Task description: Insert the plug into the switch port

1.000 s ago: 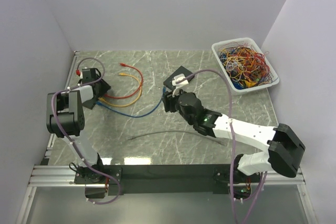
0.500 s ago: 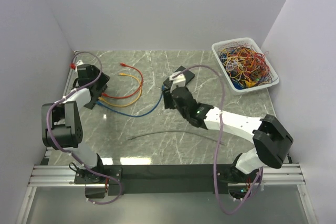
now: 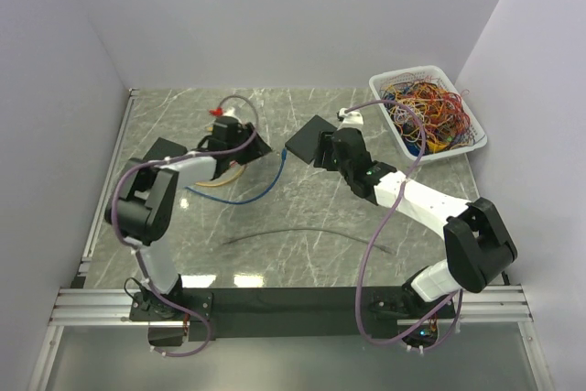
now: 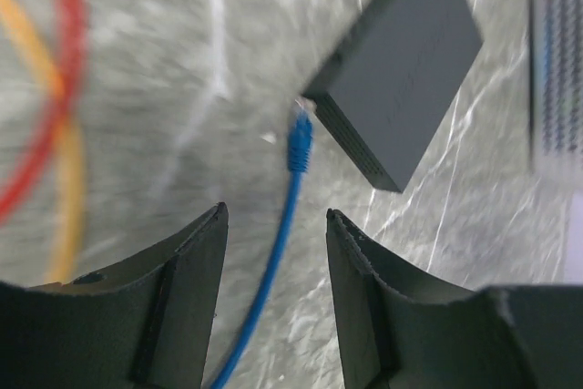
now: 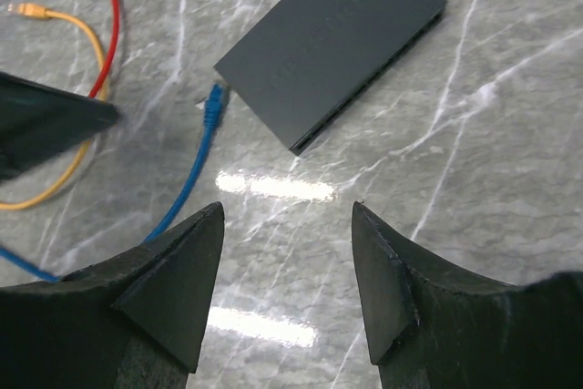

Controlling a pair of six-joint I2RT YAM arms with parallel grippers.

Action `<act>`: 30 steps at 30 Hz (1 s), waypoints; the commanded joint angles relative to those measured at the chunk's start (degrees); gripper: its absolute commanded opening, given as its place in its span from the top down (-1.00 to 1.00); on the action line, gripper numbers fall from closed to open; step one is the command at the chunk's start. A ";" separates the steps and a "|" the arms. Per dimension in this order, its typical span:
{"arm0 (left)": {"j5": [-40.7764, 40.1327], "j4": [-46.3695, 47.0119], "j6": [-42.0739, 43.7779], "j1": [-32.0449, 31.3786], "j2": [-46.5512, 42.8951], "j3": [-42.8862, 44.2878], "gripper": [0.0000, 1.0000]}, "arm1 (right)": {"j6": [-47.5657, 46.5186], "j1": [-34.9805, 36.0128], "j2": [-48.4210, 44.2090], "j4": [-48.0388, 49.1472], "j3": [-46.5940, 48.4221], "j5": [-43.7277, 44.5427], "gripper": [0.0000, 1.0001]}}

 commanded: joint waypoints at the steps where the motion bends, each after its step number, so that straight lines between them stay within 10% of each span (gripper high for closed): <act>1: 1.58 0.25 0.28 -3.64 3.93 4.84 -0.08 | 1.69 0.21 -0.95 0.95 0.77 -1.29 -0.30; 22: 1.58 3.41 -0.50 -10.77 10.80 6.79 -0.04 | 2.22 -0.66 0.02 1.92 -0.02 -2.34 -0.30; 30: -20.37 -1.67 2.83 -15.33 -0.54 4.31 -0.02 | 2.40 -0.75 0.19 1.92 -0.02 -2.96 -0.29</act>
